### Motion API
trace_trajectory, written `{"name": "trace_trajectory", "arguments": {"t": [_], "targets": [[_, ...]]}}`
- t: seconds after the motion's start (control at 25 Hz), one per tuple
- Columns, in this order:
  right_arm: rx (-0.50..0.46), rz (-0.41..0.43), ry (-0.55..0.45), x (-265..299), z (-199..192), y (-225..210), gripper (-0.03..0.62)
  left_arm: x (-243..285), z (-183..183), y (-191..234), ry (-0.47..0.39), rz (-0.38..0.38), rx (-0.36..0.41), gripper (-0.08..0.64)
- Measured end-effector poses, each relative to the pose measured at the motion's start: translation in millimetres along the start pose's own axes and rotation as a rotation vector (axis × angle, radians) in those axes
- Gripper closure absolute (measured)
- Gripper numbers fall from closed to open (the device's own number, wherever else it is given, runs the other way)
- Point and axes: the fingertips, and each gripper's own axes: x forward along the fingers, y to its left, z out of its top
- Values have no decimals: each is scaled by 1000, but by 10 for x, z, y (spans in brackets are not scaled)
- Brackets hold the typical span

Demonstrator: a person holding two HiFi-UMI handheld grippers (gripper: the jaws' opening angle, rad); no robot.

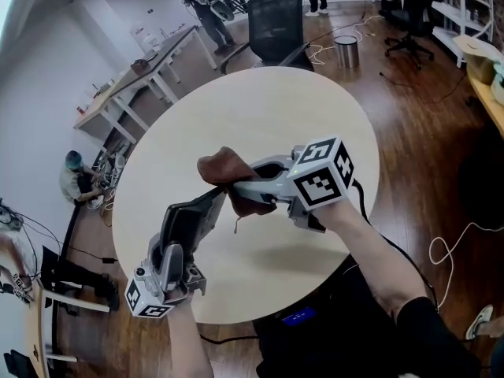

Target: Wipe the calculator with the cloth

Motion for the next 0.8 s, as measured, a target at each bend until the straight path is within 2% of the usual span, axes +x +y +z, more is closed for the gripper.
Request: {"name": "trace_trajectory", "arguments": {"t": [0.12,0.24,0.32,0.4,0.48,0.56,0.64,0.8], "targets": [[14,-109,65,-155,-232,-399,509,50,-52,88,-59,34,-97,499],[43,-133,-7,-164,-169,-371,509,-92,-32,184,-50,61,-126,499],[15,-72,-76,-122,74,-91,509,-132,-47,208,-10,67,-92,499],[-34,35,-125,-120,357,284,509,-40,-127,182,37,61,-46,499],[-82,129,-135,-133,536,594,509,123,-227,127,78,47,-8,499],[-123,158,-109,-112,553,709,509,236,-277,83,96,34,7,499],[-125,122,-88,-90,468,614,509,225,-268,67,88,31,-7,497],[-53,-44,-12,-93,70,4,509,121,-177,110,11,43,-94,495]]}}
